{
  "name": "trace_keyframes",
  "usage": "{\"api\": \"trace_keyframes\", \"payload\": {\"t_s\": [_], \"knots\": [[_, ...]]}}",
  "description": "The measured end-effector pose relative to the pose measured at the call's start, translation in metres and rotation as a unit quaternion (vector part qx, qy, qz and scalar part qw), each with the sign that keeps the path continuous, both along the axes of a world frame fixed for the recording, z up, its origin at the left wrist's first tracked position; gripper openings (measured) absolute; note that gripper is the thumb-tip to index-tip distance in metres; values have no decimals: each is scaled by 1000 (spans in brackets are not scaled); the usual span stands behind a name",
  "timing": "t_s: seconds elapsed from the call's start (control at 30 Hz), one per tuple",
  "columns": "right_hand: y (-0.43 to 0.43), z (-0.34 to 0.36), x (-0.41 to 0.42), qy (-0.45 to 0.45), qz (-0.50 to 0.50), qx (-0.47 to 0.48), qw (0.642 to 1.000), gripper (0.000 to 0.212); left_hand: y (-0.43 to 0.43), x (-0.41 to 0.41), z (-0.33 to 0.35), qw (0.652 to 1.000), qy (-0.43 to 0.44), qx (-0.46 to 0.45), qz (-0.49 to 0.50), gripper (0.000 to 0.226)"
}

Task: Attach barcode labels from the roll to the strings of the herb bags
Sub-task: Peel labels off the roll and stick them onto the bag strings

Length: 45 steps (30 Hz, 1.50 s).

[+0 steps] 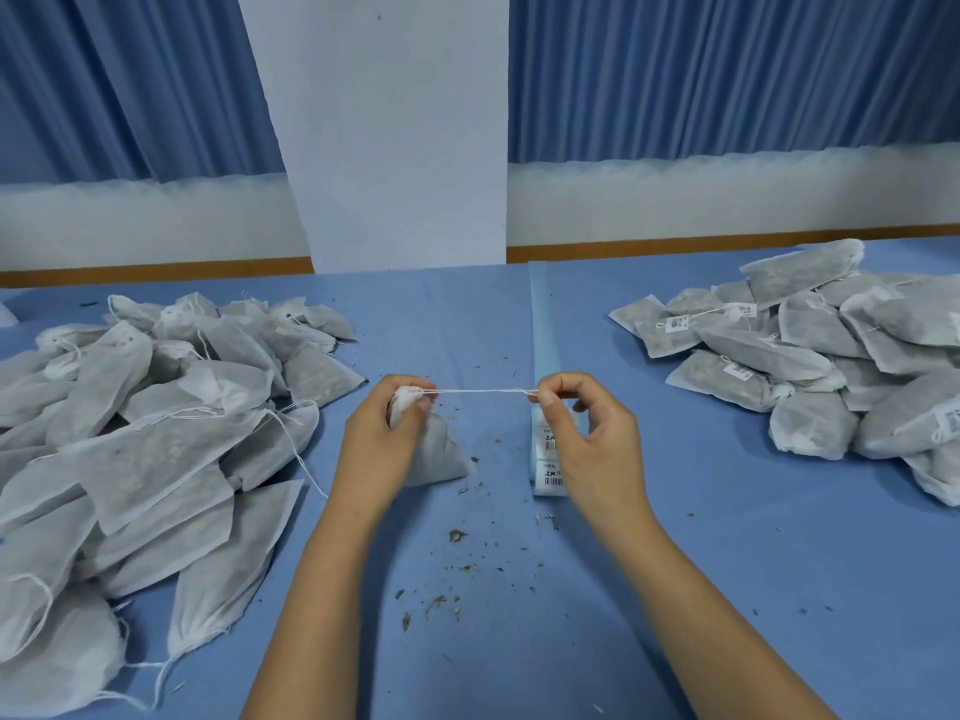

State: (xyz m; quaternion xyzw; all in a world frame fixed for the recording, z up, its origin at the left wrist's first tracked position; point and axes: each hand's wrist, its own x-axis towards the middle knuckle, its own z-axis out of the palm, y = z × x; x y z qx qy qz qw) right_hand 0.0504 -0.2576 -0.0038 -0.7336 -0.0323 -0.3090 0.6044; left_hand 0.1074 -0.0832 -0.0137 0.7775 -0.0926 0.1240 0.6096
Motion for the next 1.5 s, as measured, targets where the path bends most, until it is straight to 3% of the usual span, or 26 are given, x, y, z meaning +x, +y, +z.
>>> {"api": "trace_keyframes", "payload": {"t_s": [0.07, 0.23, 0.4, 0.57, 0.73, 0.9, 1.03, 1.17, 1.23, 1.3, 1.33, 1.4, 1.47, 1.5], "knots": [[3, 2, 3, -10, 17, -2, 1000, 21, -2, -2, 3, 995, 35, -85, -49, 29], [11, 2, 6, -10, 49, 3, 999, 16, -7, -9, 6, 940, 61, -291, -166, 50], [25, -5, -7, -14, 151, -37, 988, 12, -3, -6, 9, 846, 74, -477, -226, 57], [37, -13, -16, 41, 222, -76, 971, 21, -5, -9, 9, 781, 43, -584, -217, 57], [42, -13, -19, 119, 298, -4, 947, 21, -6, -9, 10, 762, 31, -613, -205, 52], [42, -8, -21, 55, 209, 9, 976, 14, -14, -6, 12, 845, 97, -496, -172, 45], [35, -9, -17, 11, 78, -27, 997, 16, -18, -12, 13, 890, 178, -347, -236, 47], [32, -10, -16, 14, 76, -90, 993, 14, -23, -13, 2, 950, 103, -221, -196, 56], [19, -4, -13, -9, 34, -115, 993, 15, -21, -10, 1, 978, 42, -179, -99, 77], [-5, 0, -7, -13, -74, -112, 991, 15, -17, -5, 1, 994, -59, -85, 20, 87], [-18, 0, -3, 24, -123, -92, 988, 16, -16, -4, 0, 991, -112, -38, 64, 82], [-39, -5, 7, 187, -136, -27, 973, 25, -17, -3, -3, 978, -178, 20, 104, 69], [-44, -14, 12, 327, -41, 44, 943, 35, -22, -4, -4, 976, -186, 48, 100, 57], [-43, -18, 15, 355, 3, 70, 932, 41, -26, -4, -5, 976, -189, 60, 88, 50]]}}
